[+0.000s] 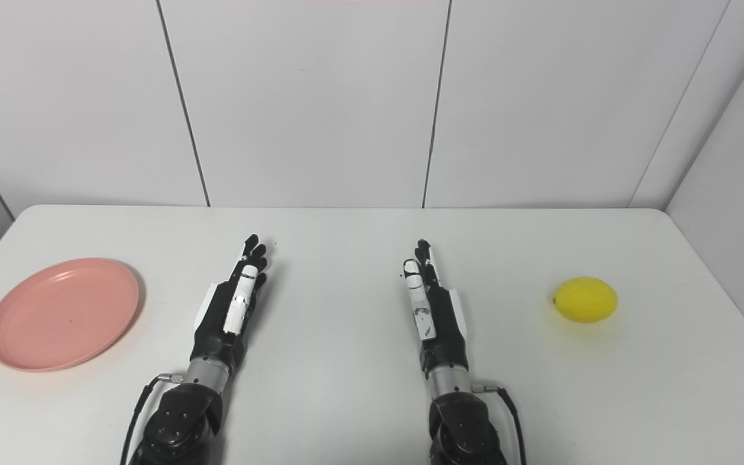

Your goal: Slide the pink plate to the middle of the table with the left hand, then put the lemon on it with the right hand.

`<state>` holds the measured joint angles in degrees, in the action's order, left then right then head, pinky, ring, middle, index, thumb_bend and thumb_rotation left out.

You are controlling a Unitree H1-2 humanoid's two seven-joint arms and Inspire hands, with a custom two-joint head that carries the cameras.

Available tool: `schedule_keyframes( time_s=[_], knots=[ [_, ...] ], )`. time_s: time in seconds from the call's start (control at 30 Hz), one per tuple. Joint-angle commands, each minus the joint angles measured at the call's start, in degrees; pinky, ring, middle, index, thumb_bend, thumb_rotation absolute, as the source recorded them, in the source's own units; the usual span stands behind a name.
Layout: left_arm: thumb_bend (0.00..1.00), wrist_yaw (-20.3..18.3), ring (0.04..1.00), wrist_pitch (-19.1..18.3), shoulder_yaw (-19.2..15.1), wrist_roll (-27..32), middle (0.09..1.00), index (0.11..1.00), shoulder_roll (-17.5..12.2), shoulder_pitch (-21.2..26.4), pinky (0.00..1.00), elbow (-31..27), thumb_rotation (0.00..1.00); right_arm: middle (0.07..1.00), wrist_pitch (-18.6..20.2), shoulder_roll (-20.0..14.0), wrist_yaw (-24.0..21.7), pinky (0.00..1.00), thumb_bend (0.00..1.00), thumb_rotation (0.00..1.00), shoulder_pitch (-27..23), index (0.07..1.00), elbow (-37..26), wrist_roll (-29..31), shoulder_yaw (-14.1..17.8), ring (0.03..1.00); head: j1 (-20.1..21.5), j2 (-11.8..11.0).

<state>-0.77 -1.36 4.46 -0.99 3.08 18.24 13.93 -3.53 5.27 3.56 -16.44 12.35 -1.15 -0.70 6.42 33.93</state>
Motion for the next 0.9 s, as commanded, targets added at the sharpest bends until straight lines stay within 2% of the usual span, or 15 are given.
schedule_keyframes(
  time_s=[0.0,0.87],
  knots=[
    [0.44,-1.05,1.000,-1.29,0.06,0.66,1.000,1.000,0.08,-0.31,1.00,0.23,1.00,1.000,-3.85,0.72,0.65,1.00,0.70,1.00,-1.40,0.999,-0.25,-0.33,-0.21,0.994,0.09,-0.12],
    [0.45,-1.82,1.000,-0.98,0.35,1.38,1.000,1.000,-0.04,-0.09,1.00,0.73,1.00,0.989,-3.52,0.41,0.30,0.99,0.72,1.00,-1.71,0.987,-0.29,-0.51,-0.21,0.982,0.29,-0.10]
  ],
)
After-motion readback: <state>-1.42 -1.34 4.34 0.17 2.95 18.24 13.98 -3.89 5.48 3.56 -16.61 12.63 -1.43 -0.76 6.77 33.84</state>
